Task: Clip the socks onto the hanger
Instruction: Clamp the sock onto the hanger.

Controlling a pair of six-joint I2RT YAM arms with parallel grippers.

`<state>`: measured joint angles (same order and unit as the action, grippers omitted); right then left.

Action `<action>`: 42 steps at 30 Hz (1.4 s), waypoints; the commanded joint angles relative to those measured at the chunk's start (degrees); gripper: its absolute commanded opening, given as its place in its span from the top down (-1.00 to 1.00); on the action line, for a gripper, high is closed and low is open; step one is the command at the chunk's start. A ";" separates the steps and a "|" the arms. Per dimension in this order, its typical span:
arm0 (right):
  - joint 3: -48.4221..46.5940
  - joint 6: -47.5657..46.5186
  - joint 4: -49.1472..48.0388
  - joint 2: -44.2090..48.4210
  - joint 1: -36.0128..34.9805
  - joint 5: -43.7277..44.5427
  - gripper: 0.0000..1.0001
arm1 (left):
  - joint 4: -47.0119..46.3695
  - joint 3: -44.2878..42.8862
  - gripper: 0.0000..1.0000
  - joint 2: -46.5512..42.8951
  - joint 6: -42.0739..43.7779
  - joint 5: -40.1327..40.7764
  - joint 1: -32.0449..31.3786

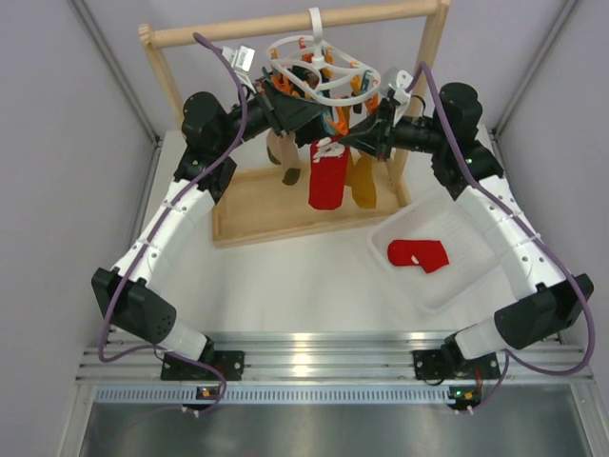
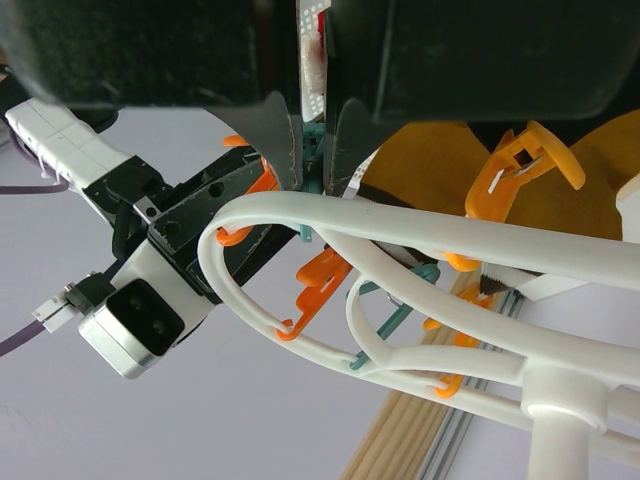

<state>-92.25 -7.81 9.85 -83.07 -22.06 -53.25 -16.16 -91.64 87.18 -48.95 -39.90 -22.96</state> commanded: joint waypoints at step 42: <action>-7.68 9.38 -12.74 -3.24 -1.58 -3.08 1.00 | 0.43 1.46 1.00 0.36 3.60 -5.54 -0.24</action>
<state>-96.14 -0.95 2.55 -86.65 -22.48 -55.09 -16.88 -90.83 87.29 -46.70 -41.17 -22.81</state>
